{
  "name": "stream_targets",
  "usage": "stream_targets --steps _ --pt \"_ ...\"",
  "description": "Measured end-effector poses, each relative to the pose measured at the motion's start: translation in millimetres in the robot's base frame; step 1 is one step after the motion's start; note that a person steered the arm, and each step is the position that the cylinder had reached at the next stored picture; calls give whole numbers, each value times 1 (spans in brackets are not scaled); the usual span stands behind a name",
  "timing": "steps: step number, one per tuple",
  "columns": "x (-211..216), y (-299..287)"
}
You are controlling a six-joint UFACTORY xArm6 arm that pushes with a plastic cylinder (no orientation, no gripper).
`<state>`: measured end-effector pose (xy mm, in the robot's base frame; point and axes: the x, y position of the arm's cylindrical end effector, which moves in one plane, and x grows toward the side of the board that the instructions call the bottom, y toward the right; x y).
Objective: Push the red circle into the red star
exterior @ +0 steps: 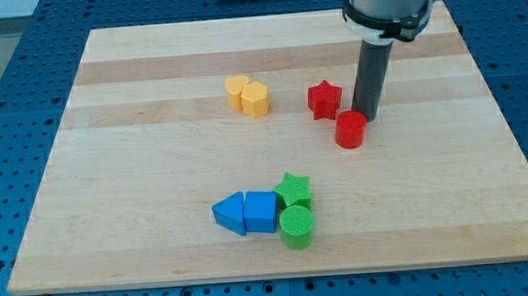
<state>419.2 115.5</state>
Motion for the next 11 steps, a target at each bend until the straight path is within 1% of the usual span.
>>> stream_targets --steps 1,3,4,6,7,10,11 --pt "-22 -13" --pt "-24 -82" --pt "-24 -75" --pt "-6 21" --pt "12 29" --pt "16 25" --pt "31 21"
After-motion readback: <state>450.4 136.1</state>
